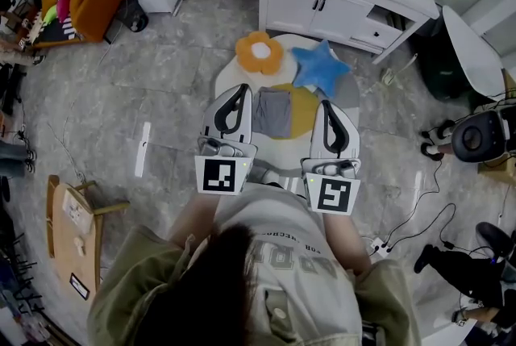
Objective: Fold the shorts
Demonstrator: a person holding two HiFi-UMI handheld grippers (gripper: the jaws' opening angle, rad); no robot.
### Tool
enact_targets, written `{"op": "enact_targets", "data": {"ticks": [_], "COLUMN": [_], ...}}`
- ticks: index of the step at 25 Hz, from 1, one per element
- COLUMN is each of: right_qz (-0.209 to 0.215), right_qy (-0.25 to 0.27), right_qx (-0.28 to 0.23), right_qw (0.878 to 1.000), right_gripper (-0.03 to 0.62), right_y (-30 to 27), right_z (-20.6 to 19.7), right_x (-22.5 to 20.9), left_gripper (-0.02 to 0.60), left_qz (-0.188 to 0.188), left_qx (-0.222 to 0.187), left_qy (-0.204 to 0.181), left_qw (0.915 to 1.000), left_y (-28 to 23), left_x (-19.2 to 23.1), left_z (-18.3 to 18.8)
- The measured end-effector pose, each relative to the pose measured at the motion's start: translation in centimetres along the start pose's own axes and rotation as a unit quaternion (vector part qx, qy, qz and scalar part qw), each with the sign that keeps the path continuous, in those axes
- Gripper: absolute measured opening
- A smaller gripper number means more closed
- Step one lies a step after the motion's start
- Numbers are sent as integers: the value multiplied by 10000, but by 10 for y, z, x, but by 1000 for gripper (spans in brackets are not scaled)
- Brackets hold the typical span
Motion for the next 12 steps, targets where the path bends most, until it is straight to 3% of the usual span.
{"op": "enact_targets", "data": {"ticks": [7,12], "right_qz": [-96,-516], "right_qy": [222,232], "right_qx": [0,-39], "right_qw": [9997,9984], "right_gripper": [1,-2], "right_y": [3,0], "right_z": [-2,4], "right_x": [-12,-28], "left_gripper": [9,9], "left_qz": [-34,-42], "left_qx": [-72,-131], "left_qy": [-72,-99], "left_qw": [9999,9999], "left_y": [1,-1], "left_x": [-2,-3], "left_z": [4,9]}}
Point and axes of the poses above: the fingertips, and each gripper's own axes: y backward along the fingers, x to its left, z out of its top, the point moved 3 cm from there along y, backward along the fingers, and after that the axes turned 2 degrees about -x, right-handed, at the moved point
